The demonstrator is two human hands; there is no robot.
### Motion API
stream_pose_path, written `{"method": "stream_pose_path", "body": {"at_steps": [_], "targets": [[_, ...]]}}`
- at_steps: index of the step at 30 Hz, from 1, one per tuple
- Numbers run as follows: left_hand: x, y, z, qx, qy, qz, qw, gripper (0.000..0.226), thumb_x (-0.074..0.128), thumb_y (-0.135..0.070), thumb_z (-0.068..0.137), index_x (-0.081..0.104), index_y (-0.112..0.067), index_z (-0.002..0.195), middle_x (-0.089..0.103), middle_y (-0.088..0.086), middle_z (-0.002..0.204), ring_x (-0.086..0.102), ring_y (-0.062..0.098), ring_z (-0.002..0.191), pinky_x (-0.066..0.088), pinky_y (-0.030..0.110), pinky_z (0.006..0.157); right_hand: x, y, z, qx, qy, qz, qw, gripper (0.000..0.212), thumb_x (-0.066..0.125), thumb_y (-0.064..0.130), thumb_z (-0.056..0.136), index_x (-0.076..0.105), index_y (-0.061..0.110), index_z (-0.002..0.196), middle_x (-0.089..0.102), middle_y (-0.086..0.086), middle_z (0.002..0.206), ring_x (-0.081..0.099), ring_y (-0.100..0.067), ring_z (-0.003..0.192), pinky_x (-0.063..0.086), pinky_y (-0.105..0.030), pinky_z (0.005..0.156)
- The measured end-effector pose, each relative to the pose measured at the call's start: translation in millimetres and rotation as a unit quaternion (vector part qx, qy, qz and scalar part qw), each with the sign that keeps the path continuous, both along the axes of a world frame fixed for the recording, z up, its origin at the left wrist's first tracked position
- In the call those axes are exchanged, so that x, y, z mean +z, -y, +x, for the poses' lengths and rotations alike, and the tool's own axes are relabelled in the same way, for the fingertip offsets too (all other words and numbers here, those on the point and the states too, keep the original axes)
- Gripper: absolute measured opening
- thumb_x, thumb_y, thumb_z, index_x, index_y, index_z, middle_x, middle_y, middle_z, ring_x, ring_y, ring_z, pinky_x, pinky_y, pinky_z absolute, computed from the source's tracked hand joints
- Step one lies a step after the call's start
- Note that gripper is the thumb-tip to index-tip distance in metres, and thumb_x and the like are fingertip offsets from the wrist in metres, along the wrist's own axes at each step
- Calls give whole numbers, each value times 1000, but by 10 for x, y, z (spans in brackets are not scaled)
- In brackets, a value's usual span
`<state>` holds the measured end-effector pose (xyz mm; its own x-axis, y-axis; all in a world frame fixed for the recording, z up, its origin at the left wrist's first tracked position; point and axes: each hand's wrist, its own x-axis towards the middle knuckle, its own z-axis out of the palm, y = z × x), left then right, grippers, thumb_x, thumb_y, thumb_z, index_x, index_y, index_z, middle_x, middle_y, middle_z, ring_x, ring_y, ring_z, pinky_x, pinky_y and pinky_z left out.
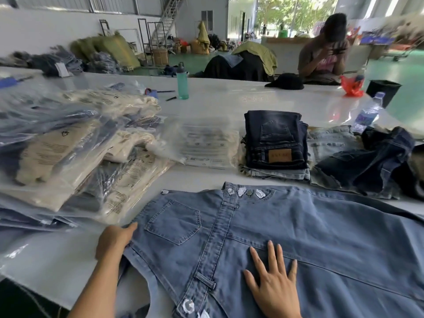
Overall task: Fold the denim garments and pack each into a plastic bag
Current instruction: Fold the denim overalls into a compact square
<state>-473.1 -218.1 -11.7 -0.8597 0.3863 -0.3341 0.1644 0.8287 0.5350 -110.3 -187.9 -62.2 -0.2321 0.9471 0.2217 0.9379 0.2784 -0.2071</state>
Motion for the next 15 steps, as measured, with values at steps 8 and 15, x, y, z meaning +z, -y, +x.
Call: {"method": "stream_pose_path", "body": {"at_steps": [8, 15], "targets": [[265, -226, 43, -52, -181, -125, 974, 57, 68, -41, 83, 51, -3, 122, 59, 19, 116, 55, 35, 106, 42, 39, 82, -14, 1, 16, 2, 39, -42, 998, 61, 34, 64, 77, 72, 31, 111, 62, -15, 126, 50, -32, 126, 44, -66, 84], [53, -256, 14, -171, -91, -111, 975, 68, 71, -59, 72, 54, -5, 109, 59, 16, 116, 54, 35, 108, 41, 46, 90, -69, 21, 35, 10, 46, -17, 999, 59, 60, 62, 62, 71, 34, 112, 62, -12, 127, 60, -33, 115, 10, -46, 106]]}}
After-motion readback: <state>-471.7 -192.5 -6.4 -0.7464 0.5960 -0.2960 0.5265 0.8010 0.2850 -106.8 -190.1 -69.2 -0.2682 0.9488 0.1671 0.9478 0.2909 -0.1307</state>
